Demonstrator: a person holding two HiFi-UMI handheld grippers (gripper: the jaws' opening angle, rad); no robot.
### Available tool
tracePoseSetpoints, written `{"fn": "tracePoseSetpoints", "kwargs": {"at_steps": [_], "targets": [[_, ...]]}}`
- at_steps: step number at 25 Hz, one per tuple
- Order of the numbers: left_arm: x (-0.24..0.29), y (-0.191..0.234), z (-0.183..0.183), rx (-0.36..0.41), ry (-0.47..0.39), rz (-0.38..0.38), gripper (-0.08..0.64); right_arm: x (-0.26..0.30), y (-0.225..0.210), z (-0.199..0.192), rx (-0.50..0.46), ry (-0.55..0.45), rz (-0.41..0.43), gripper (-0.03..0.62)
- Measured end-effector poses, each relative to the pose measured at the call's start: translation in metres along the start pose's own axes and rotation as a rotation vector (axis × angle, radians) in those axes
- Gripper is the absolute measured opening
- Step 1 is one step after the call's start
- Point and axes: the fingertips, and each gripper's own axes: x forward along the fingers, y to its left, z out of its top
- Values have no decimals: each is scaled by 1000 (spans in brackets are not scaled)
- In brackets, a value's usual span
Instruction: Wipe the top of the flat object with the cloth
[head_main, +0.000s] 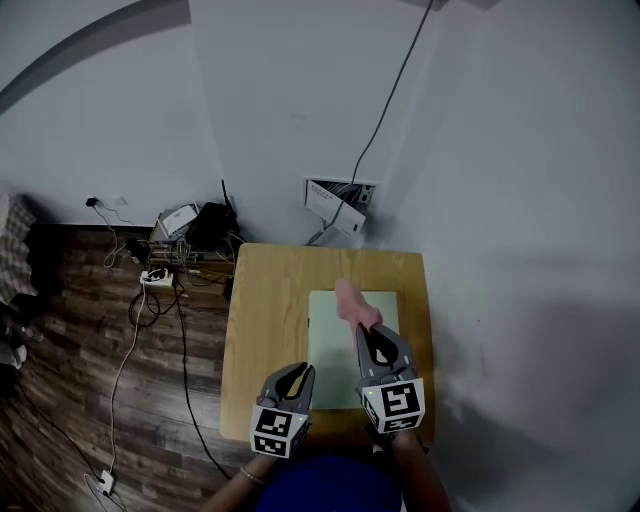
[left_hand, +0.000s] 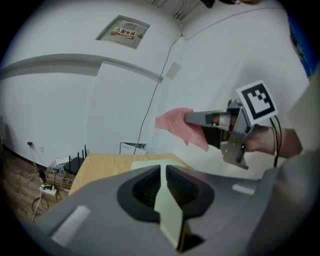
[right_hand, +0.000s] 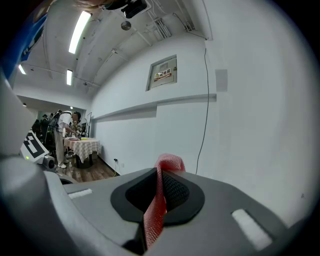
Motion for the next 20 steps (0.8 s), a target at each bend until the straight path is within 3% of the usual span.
{"fn": "tracePoseSetpoints", "kwargs": {"at_steps": [10, 16, 20], "targets": [[28, 1, -56, -57, 133, 45, 108, 40, -2, -40, -88, 95, 93, 15], [45, -1, -98, -94, 250, 60, 200, 69, 2, -69, -170, 171, 161, 15], [53, 4, -117, -128, 292, 96, 204, 87, 10, -91, -200, 227, 244, 15]]}}
